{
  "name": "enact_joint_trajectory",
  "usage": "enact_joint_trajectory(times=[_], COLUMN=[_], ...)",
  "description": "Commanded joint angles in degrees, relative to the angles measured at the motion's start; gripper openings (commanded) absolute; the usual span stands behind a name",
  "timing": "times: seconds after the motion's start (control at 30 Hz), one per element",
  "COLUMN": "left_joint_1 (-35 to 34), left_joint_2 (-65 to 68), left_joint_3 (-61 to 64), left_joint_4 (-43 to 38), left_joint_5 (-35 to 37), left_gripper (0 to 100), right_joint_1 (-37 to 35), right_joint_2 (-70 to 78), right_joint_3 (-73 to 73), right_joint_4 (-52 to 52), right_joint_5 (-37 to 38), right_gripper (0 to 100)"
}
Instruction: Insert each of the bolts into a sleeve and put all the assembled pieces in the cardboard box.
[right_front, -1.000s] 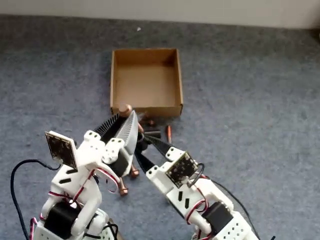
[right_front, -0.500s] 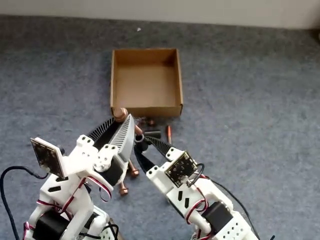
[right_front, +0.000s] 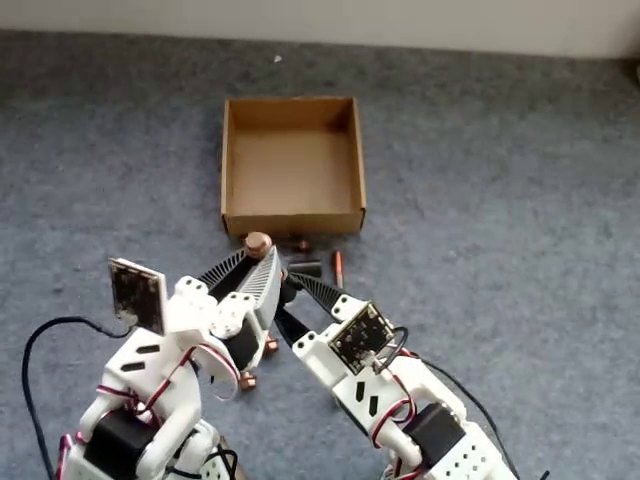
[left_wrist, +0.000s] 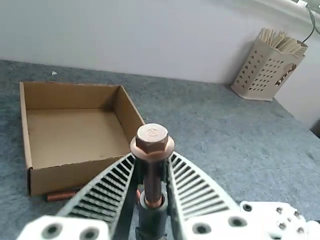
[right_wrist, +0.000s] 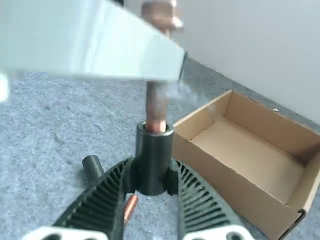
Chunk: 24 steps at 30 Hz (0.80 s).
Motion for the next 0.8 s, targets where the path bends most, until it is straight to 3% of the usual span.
enact_joint_trajectory(times=[0.0,0.13,0.33,0.57,0.77], left_joint_1=[0.0,-0.2,-0.5,-2.9,-20.6], left_joint_2=[-0.6,-0.7,-0.7,-0.7,-0.7], left_joint_3=[1.1,0.4,-2.9,-6.8,-6.1], left_joint_4=[-0.1,0.1,5.8,9.3,12.7], left_joint_5=[-0.1,-0.2,0.2,0.0,-0.1], left_gripper=[1,3,29,27,22], right_joint_1=[0.0,0.7,5.8,6.6,10.3], right_joint_2=[-1.7,-1.7,-1.7,-1.5,-1.6], right_joint_3=[8.6,8.6,8.6,8.6,8.6], right_joint_4=[0.0,0.0,0.0,0.2,4.9], right_joint_5=[0.6,0.5,0.4,0.4,0.4], right_gripper=[0.5,0.5,0.5,0.5,0.5])
